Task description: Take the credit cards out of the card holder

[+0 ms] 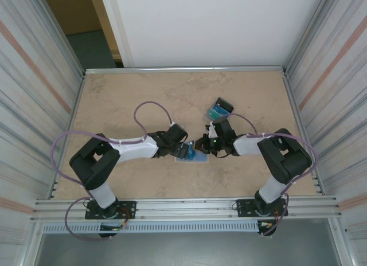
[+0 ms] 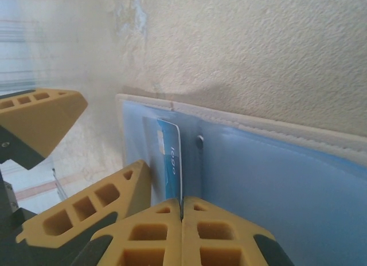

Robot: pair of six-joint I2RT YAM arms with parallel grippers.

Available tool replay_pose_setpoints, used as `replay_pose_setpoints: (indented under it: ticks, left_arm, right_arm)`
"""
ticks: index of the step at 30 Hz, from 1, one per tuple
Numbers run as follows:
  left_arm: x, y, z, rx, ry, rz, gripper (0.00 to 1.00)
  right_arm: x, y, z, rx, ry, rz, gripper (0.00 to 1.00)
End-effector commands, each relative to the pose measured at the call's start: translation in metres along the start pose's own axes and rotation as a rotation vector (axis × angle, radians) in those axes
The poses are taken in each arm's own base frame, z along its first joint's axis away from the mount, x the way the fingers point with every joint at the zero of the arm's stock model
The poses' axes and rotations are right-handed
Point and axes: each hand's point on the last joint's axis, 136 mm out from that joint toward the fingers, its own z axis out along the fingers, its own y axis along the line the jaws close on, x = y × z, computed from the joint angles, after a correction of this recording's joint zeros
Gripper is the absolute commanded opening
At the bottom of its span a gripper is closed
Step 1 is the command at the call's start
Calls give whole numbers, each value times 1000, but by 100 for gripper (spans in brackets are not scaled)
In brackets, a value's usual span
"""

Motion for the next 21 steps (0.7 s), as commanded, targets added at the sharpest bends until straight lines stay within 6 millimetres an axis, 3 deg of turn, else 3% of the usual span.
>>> replay_pose_setpoints:
  ticks: [1,11,21]
  left_arm:
    - [24,12,-1,-22,78,0,99]
    - [20,18,-5,-39,61,-8,99]
    - [-6,22,-18,-44,-20,-27,99]
  right_arm:
    - [2,-17,-9,98,-12,-18,0]
    - [-2,-21,-30,185,-45,-63,0]
    - [-13,-7,-66,257,-130,-162,0]
